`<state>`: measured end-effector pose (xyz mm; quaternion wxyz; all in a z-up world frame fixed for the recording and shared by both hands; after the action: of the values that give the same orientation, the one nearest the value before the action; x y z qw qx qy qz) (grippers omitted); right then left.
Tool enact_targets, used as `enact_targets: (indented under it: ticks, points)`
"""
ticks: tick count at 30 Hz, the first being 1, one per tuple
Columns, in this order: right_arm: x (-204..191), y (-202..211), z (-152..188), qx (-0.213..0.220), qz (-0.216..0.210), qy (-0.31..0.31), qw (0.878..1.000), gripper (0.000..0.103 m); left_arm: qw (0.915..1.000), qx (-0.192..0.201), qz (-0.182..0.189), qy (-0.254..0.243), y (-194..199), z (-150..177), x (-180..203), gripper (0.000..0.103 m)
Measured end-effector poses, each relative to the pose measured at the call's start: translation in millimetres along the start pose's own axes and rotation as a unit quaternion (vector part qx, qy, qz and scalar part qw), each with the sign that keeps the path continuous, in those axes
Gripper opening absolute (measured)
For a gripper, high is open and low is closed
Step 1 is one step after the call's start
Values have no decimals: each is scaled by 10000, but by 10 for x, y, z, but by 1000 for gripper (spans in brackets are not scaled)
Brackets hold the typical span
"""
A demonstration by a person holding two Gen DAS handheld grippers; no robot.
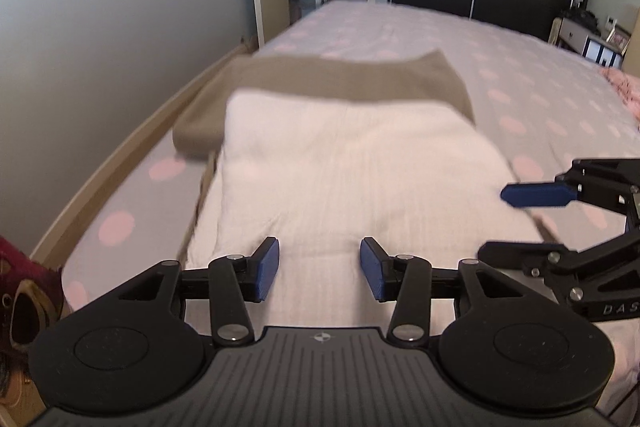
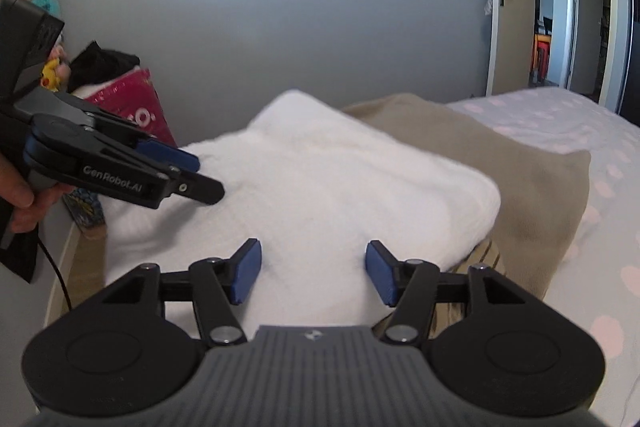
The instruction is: Fold clothes
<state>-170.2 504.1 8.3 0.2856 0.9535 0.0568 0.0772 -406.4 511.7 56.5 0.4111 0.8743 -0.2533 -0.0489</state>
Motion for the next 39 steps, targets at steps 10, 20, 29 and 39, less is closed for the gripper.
enact_targets:
  ticks: [10, 20, 29, 39]
  points:
    - [-17, -90, 25, -253, 8, 4, 9997, 62, 9995, -148, -120, 233, -182, 77, 2, 43]
    - [-28, 448, -190, -321, 299, -294, 9986, 70, 9989, 347, -108, 282, 615, 71, 380, 60]
    - [-173, 1034, -254, -464, 451, -458, 9969, 88, 9988, 370, -110, 287, 1118, 92, 691, 74]
    - [-282, 1265, 129, -676, 644, -1231, 9880, 95, 9996, 34, -157, -249, 1088, 571, 893, 74]
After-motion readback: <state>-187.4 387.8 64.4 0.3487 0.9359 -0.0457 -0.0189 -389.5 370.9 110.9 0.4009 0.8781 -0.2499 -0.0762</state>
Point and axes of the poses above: each gripper's, at about its wrist camera, not at the fingertips, and y roughly against the way its jaws point, x to its right, z to its underside, the point moved 1 cm from there along -y, roughly the way its jaws point, and after that the axes turned 14 degrees about y, right-handed, at the moved point
